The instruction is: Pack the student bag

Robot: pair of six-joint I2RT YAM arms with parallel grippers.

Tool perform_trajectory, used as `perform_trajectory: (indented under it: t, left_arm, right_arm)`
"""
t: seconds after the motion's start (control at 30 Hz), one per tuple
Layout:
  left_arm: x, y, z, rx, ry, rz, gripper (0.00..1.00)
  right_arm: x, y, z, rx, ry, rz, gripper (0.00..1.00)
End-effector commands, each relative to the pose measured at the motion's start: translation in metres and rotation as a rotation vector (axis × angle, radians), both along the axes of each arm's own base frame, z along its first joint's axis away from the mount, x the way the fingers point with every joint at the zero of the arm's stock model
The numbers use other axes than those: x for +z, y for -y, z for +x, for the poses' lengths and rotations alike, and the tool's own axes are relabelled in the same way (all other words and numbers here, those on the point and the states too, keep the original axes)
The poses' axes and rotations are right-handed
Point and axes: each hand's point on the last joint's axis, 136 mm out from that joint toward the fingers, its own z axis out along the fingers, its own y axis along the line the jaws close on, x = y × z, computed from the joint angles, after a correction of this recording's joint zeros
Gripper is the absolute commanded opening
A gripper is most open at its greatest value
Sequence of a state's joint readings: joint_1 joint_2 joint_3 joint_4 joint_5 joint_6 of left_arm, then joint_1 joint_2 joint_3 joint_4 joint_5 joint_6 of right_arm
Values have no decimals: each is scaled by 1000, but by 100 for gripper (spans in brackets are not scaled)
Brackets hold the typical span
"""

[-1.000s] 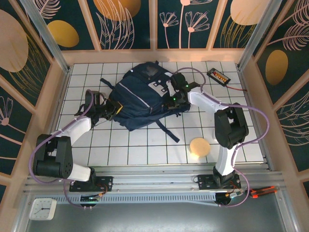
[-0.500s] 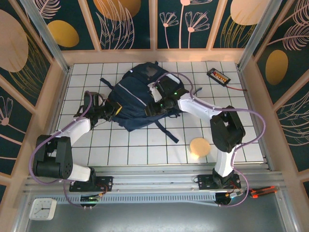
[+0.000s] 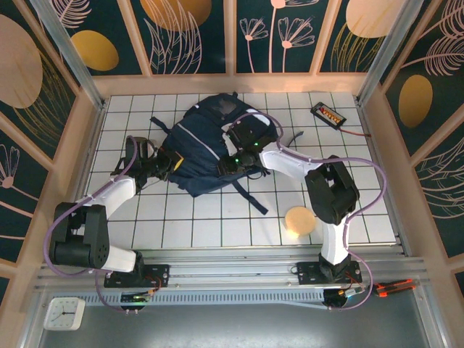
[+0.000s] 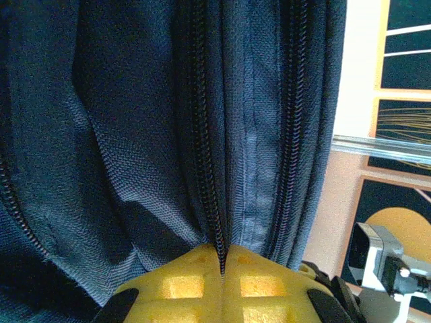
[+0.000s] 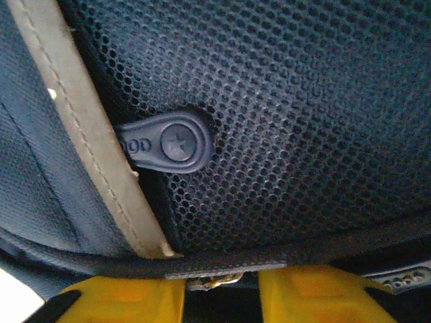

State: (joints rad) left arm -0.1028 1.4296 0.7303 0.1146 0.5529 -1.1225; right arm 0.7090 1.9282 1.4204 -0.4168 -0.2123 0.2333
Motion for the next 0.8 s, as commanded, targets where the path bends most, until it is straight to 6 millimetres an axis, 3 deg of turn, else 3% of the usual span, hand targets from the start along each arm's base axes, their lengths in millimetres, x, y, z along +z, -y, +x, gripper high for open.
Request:
perform_trajectory:
  t: [0.0,0.1,0.3,0.47,0.57,0.67,0.77]
  left_arm:
    - [16,5,6,-16,27,-47,0]
    - [15,4,6,-16,26,-33,0]
    - [12,-5,5,-20,16,68,0]
    - [6,-8,-2,-18,4,79,0]
    - [2,-10,-5,-15,-3,83,0]
    - [1,-13,-6,-9,-6,92,0]
    - [0,-16,-7,0,-1,89,0]
  right_arm:
    - [22,-4,41,-105,157,14,16]
    - [25,5,42,-117,176,-28,0]
    - [23,49,42,-162,172,-115,0]
    - [22,87,63,-219,184,-167,0]
    - [29,92,75,-218,209,-173,0]
    - [29,110,90,-237,204,-178,0]
    - [35,105,89,-181,208,-154,0]
